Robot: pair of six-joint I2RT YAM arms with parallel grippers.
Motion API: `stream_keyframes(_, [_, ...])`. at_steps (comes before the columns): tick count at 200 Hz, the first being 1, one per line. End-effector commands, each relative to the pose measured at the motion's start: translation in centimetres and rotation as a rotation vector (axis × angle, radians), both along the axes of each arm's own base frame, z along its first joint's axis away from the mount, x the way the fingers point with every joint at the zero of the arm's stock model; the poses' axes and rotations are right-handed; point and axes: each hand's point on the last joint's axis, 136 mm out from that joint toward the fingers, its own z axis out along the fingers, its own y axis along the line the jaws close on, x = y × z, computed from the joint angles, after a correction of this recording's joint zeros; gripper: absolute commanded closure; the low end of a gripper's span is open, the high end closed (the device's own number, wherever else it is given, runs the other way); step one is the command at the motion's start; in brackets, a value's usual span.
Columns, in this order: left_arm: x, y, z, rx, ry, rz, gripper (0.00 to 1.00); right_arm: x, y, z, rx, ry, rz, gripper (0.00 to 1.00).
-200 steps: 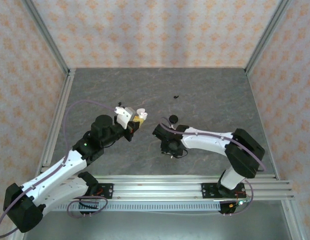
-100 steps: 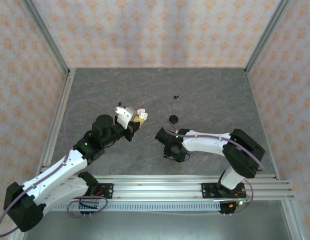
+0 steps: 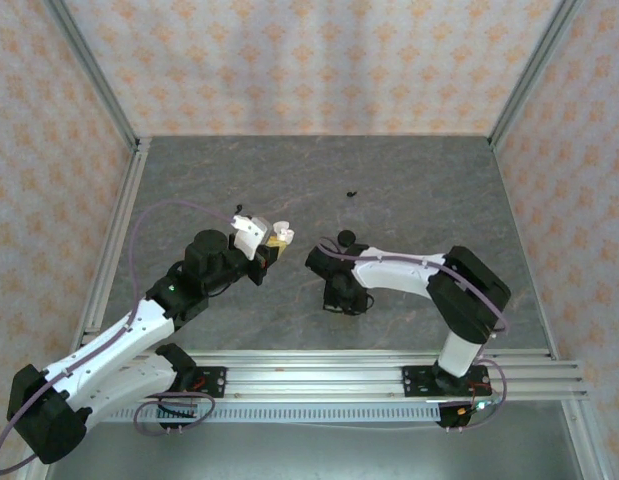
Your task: Insert wireless bluetooth earbuds into charging case
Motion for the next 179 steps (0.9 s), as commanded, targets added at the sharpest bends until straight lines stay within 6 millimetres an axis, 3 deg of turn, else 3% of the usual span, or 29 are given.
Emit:
stream_keyframes(1, [0.3, 0.1, 2.3, -0.003, -0.056, 0.012, 1.00, 4.3, 0.4, 0.2, -0.014, -0.101, 0.091, 0.91])
stream_keyframes(79, [-0.2, 1.8, 2.5, 0.043, -0.077, 0.064, 1.00, 10.5, 3.6, 1.2, 0.049, -0.100, 0.271, 0.93])
stream_keyframes(101, [-0.5, 2.1, 2.6, 0.041, -0.084, 0.070, 1.00, 10.8, 3.8, 0.5, 0.046, -0.044, 0.310, 0.92])
stream_keyframes(127, [-0.9, 2.6, 2.4, 0.044, -0.079, 0.083, 1.00, 10.5, 3.1, 0.2, 0.011, 0.002, 0.328, 0.82])
stream_keyframes(153, [-1.1, 3.1, 2.4, 0.046, -0.090, 0.097, 1.00, 10.6, 2.7, 1.9, -0.001, -0.012, 0.324, 0.69])
stream_keyframes(179, [-1.0, 3.2, 2.5, 0.051, -0.102, 0.102, 1.00, 11.3, 2.8, 4.6, -0.004, -0.050, 0.312, 0.64])
